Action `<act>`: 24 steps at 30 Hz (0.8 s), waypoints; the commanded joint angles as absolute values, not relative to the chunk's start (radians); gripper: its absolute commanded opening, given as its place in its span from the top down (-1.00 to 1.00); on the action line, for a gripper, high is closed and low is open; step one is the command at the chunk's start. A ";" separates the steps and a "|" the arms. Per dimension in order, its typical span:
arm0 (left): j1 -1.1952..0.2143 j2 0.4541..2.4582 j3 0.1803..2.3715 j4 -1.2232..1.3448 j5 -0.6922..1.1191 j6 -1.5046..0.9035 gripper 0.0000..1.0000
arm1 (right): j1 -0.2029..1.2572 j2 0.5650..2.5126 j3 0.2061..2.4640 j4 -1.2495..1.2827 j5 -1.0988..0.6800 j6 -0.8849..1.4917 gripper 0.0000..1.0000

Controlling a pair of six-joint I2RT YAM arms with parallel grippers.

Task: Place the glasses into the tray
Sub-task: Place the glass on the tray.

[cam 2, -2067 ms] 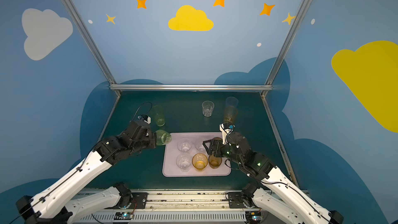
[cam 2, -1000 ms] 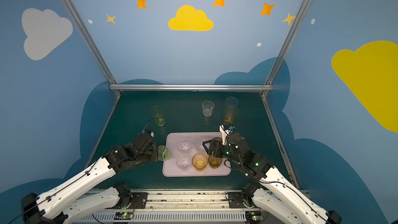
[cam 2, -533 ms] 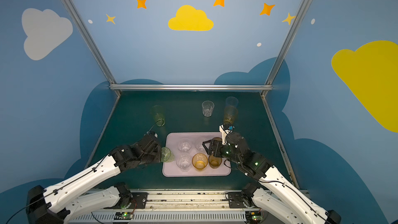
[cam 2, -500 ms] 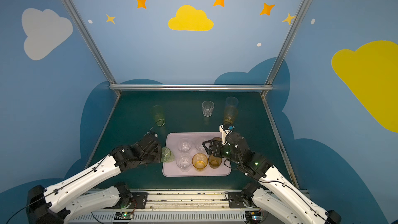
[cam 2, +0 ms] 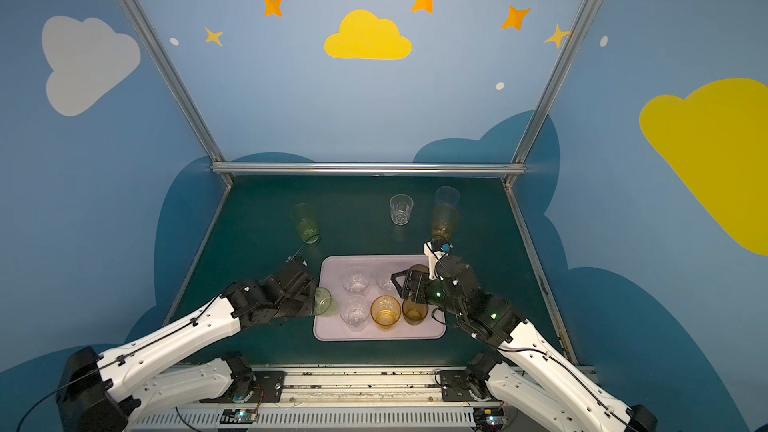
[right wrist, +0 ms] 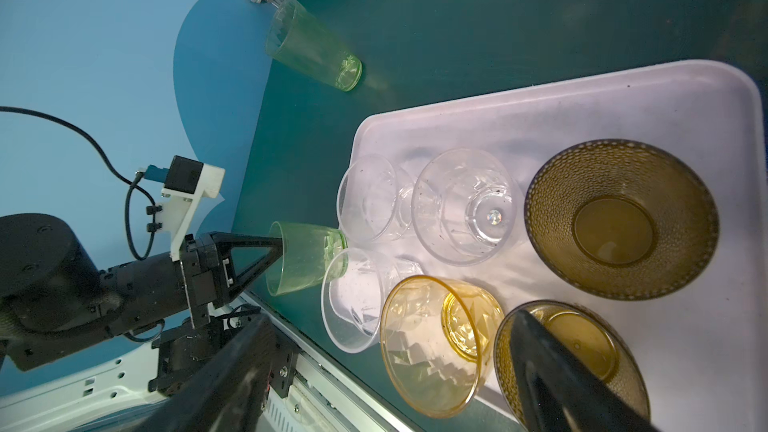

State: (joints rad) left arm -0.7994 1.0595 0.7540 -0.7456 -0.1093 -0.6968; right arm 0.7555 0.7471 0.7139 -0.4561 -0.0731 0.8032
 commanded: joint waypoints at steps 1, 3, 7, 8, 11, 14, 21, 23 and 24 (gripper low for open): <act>-0.805 1.077 0.754 -0.736 -0.106 -0.709 0.92 | 0.749 0.741 0.706 -0.441 -0.080 0.801 -0.76; -0.810 1.086 0.756 -0.736 -0.106 -0.709 0.92 | 0.747 0.741 0.704 -0.442 -0.080 0.801 -0.76; -0.816 1.108 0.758 -0.732 -0.094 -0.711 0.92 | 0.744 0.746 0.701 -0.442 -0.083 0.801 -0.76; -0.819 1.112 0.760 -0.732 -0.094 -0.712 0.92 | 0.743 0.748 0.701 -0.441 -0.083 0.802 -0.76; -0.831 1.126 0.766 -0.743 -0.101 -0.712 0.92 | 0.739 0.755 0.699 -0.442 -0.087 0.804 -0.76; -0.840 1.138 0.771 -0.764 -0.111 -0.714 0.92 | 0.736 0.760 0.699 -0.442 -0.094 0.805 -0.76; -0.853 1.136 0.767 -0.779 -0.118 -0.722 0.92 | 0.730 0.761 0.699 -0.442 -0.095 0.808 -0.76; -0.854 1.135 0.765 -0.779 -0.118 -0.723 0.92 | 0.729 0.761 0.699 -0.443 -0.098 0.808 -0.76; -0.854 1.137 0.764 -0.778 -0.118 -0.724 0.91 | 0.727 0.763 0.699 -0.442 -0.098 0.810 -0.76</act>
State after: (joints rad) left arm -0.8513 1.1389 0.7540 -0.7601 -0.0998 -0.7143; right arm 0.7334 0.7601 0.7113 -0.4522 -0.0914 0.8078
